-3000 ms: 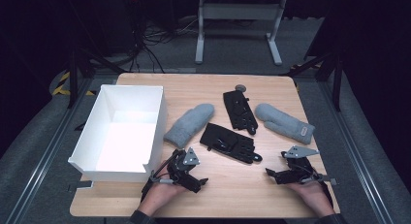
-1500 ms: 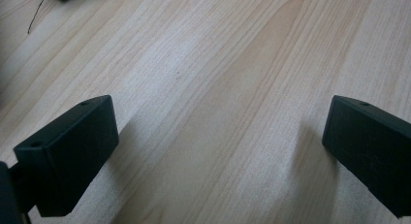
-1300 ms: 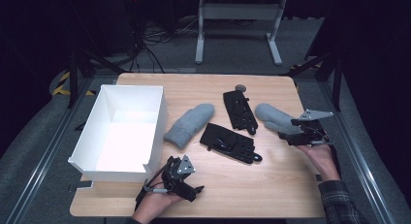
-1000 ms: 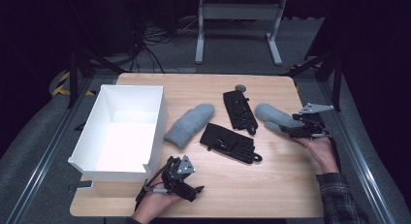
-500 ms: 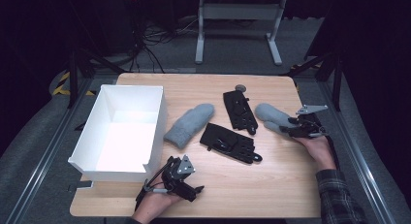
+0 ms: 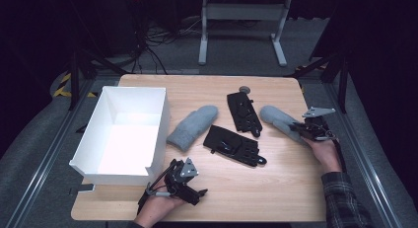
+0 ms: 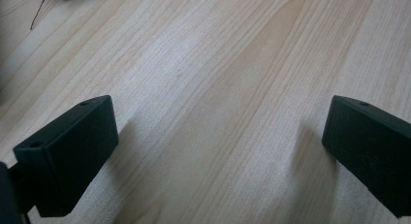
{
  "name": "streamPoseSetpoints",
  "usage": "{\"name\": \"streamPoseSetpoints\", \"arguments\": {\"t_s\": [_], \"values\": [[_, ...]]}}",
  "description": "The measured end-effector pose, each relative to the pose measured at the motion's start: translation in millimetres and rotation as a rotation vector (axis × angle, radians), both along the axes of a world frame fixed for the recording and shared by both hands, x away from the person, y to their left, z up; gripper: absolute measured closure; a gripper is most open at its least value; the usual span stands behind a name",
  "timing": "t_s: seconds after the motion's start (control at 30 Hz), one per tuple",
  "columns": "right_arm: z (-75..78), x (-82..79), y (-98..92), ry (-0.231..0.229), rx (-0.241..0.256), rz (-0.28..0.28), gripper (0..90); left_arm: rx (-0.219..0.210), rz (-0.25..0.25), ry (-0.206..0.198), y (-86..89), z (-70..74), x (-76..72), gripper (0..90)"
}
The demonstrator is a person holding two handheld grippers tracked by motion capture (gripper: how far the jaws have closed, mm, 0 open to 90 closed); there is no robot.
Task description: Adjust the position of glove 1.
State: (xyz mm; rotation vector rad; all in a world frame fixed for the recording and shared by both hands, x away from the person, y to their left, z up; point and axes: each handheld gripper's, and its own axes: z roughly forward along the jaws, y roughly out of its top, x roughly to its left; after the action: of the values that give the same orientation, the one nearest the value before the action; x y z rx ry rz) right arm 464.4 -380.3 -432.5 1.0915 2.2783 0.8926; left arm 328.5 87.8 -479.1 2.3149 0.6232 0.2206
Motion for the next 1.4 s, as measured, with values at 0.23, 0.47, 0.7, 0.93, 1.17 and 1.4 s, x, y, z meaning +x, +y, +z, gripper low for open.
{"name": "streamPoseSetpoints", "arguments": {"t_s": [0.23, 0.47, 0.7, 0.93, 1.17, 1.4], "values": [[20.1, -21.6, -2.4, -0.037, 0.041, 0.003, 87.1, 0.000, 0.001, 0.000, 0.0, 0.0, 0.0, 0.0], [31.7, -52.8, 3.4, -0.045, 0.077, 0.046, 87.2, 0.001, 0.000, -0.001, 0.0, 0.0, 0.0, 0.0], [32.1, -73.8, 22.4, -0.024, 0.071, 0.122, 87.2, 0.000, 0.000, 0.000, 0.0, 0.0, 0.0, 0.0], [34.6, -87.0, 38.9, -0.011, 0.101, 0.185, 87.2, 0.001, 0.000, 0.000, 0.1, 0.1, 0.0, 0.0], [36.2, -96.1, 52.2, 0.005, 0.119, 0.233, 87.2, -0.001, 0.001, 0.000, 0.0, 0.0, 0.0, 0.0], [41.4, -110.6, 73.2, 0.007, 0.133, 0.299, 87.2, -0.001, 0.002, 0.000, 0.0, 0.0, 0.0, 0.0]]}}
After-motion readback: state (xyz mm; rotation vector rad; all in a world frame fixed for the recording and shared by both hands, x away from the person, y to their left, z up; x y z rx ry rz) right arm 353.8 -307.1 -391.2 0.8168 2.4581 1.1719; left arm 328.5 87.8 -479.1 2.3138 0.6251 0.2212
